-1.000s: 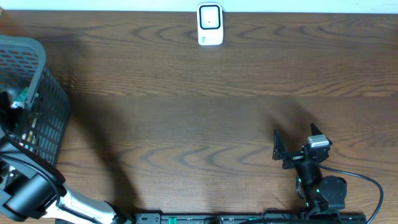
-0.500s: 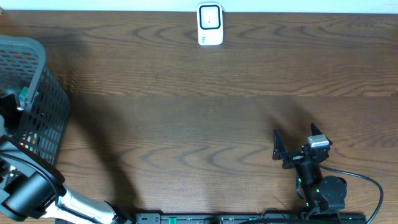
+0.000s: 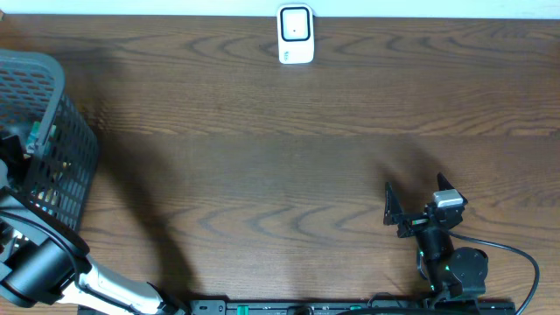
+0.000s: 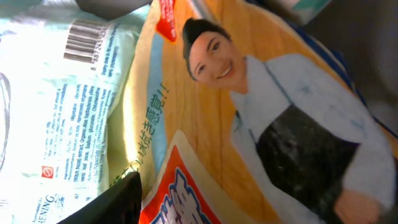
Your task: Scan the item barcode
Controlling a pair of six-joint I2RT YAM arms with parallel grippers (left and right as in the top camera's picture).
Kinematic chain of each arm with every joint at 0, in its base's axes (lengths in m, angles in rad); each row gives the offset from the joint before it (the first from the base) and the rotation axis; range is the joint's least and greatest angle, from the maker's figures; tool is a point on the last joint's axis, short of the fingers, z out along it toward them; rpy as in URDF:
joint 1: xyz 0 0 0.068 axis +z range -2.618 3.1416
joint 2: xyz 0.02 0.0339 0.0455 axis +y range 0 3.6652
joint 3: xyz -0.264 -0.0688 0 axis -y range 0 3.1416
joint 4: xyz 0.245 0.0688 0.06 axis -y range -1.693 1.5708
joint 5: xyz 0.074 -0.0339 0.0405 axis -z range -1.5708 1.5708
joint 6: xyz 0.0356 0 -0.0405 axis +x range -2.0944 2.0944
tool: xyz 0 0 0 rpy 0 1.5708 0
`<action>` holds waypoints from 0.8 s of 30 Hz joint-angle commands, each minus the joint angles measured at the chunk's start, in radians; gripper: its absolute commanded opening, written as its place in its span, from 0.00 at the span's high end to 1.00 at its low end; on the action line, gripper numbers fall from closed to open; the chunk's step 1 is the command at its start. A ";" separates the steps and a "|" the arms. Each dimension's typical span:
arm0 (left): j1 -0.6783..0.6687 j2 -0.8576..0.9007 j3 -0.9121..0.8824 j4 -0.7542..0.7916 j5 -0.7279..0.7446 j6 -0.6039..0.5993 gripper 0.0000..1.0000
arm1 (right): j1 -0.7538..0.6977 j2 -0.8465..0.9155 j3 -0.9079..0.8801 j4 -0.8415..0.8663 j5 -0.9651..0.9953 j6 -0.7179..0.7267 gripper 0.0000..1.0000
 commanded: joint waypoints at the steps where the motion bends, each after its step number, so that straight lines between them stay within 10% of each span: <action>1: 0.000 0.018 -0.015 -0.002 -0.056 -0.006 0.43 | 0.004 -0.004 0.000 -0.004 0.001 -0.014 0.01; 8: -0.001 0.014 -0.014 0.002 -0.054 -0.007 0.90 | 0.004 -0.004 0.000 -0.004 0.001 -0.014 0.01; 24: -0.021 -0.397 0.029 0.072 -0.054 -0.265 0.92 | 0.004 -0.004 0.000 -0.004 0.001 -0.014 0.01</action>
